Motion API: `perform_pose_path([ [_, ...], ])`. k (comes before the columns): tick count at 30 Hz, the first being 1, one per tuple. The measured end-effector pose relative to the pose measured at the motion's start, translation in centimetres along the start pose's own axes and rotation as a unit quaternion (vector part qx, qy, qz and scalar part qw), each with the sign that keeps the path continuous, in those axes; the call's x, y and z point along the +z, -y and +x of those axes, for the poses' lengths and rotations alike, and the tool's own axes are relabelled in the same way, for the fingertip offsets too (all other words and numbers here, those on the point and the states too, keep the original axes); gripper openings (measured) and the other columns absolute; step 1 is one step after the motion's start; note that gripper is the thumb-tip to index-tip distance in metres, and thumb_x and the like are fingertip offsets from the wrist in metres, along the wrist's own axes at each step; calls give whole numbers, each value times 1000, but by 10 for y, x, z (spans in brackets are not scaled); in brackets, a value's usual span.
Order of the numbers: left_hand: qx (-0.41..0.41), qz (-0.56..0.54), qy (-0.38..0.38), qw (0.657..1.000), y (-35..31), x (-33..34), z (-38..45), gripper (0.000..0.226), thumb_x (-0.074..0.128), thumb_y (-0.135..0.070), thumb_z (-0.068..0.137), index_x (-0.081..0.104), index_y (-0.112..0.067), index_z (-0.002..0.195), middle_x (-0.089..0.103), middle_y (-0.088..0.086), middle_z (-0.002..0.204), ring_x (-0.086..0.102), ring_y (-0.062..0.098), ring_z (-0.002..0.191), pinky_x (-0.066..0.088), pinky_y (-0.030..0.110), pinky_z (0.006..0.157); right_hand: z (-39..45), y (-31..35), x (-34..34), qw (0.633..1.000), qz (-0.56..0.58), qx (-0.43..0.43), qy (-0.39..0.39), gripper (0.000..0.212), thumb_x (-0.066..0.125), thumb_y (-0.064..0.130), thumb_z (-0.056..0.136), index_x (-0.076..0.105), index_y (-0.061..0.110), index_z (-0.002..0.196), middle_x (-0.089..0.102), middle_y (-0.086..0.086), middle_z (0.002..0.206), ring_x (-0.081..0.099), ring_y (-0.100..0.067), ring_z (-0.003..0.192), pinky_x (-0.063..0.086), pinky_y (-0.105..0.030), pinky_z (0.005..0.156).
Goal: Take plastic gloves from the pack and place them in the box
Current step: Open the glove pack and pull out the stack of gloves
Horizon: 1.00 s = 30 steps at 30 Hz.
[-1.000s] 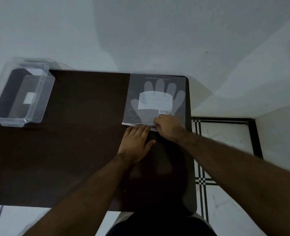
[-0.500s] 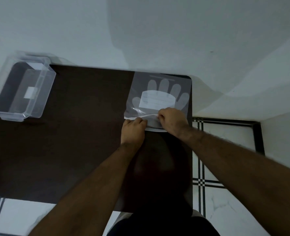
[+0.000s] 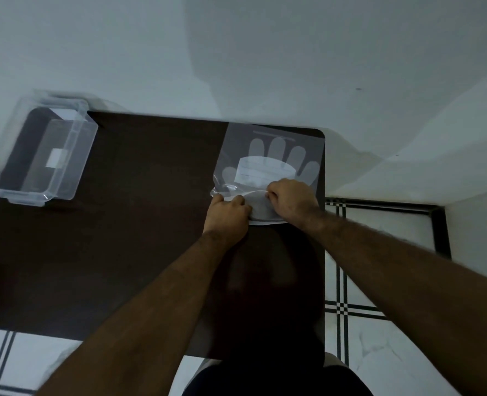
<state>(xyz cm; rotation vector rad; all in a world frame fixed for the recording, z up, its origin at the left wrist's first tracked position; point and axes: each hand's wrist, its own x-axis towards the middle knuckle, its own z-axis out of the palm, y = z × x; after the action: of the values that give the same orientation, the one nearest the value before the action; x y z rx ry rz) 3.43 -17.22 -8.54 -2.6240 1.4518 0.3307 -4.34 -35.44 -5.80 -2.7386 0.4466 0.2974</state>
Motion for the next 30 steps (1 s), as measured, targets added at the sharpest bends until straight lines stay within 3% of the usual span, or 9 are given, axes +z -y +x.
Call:
perform_pose_path([
  [8,34,45,-20,998,-3,2,4,25,54,-26,105,71,-22,123,71,2,122,71,25,102,41,46,107,0,4,10,999,-29,-22,19,26,50,36,108,70,20,104,69,-4,101,64,-21,92,57,-41,89],
  [11,42,20,-40,998,-1,6,4,26,58,-28,104,70,-19,125,72,3,123,72,26,102,44,47,103,1,-1,17,999,-2,-43,-14,38,47,49,106,71,20,105,71,-2,102,62,-21,94,55,-42,85],
  [14,50,2,-71,996,4,10,2,28,59,-27,102,71,-16,125,74,4,118,74,26,96,44,47,98,5,1,16,998,52,-26,-37,73,27,74,100,66,21,134,65,-8,137,57,-29,126,50,-51,104],
  [16,52,-14,-88,995,7,11,-1,23,64,-25,98,73,-15,117,75,5,111,74,28,92,46,47,94,11,4,16,998,53,6,19,83,13,79,97,47,31,156,37,-10,168,30,-36,155,29,-62,123],
  [18,57,-34,-107,992,9,11,-5,19,70,-22,93,75,-14,110,75,6,103,72,29,88,46,46,89,20,8,15,996,36,22,79,79,8,78,97,32,40,163,14,-7,177,7,-37,163,12,-66,127],
  [24,78,-64,-158,982,10,17,-25,18,75,-16,86,78,-13,104,75,4,96,70,30,83,47,44,82,36,18,13,987,-8,51,155,70,11,74,102,24,42,164,4,-4,179,1,-37,163,7,-72,125],
  [30,73,-92,-177,977,7,23,-51,13,77,-19,88,78,-15,101,74,2,93,67,27,80,43,42,81,47,15,17,987,-55,35,147,69,31,68,104,16,41,165,2,-4,179,1,-39,163,14,-75,123],
])
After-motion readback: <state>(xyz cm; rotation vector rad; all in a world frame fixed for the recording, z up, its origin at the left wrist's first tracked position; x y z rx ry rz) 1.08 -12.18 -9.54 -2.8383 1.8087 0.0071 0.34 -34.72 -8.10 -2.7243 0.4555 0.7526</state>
